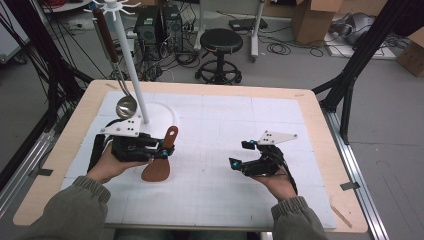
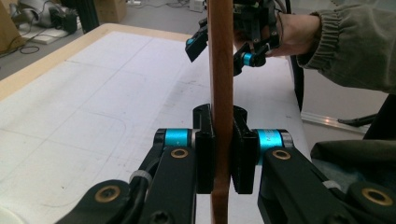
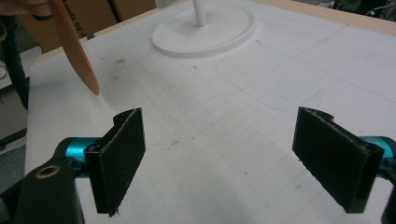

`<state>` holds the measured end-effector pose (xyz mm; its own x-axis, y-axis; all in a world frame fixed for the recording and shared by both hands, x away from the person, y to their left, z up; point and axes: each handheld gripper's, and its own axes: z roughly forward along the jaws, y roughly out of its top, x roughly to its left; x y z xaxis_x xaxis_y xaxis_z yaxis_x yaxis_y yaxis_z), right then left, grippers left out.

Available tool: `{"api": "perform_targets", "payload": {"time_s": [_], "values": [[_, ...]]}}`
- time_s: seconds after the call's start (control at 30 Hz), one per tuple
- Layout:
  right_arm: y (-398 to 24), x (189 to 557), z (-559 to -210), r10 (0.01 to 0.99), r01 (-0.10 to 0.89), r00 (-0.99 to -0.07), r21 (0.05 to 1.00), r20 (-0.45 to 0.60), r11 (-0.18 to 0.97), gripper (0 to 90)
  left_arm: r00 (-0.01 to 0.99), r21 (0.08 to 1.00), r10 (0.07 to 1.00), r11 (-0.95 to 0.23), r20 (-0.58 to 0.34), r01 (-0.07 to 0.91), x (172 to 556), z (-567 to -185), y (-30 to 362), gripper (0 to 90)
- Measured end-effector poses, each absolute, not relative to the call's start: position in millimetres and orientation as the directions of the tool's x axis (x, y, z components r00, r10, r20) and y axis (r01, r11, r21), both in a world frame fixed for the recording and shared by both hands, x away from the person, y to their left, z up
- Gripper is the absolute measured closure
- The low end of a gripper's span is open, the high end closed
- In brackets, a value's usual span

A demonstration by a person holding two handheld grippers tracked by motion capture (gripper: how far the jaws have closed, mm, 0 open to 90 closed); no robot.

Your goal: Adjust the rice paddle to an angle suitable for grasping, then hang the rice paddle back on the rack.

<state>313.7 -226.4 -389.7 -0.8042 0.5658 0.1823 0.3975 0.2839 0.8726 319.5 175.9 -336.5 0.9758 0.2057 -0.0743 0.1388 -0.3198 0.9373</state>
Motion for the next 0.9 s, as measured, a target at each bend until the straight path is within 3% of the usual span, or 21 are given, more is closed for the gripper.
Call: {"api": "perform_targets", "payload": {"time_s": [0.47, 0.9], "values": [[-260, 308, -399, 0.635, 0.431, -0.751, 0.862, 0.178, 0.268, 13.3, 0.963, 0.958, 0.254, -0.246, -0.084, 0.149, 330, -318, 195, 82.3], [-267, 306, -400, 0.648, 0.425, -0.742, 0.868, 0.172, 0.258, 11.3, 0.957, 0.965, 0.282, -0.227, -0.066, 0.133, 337, -297, 208, 82.4]]}}
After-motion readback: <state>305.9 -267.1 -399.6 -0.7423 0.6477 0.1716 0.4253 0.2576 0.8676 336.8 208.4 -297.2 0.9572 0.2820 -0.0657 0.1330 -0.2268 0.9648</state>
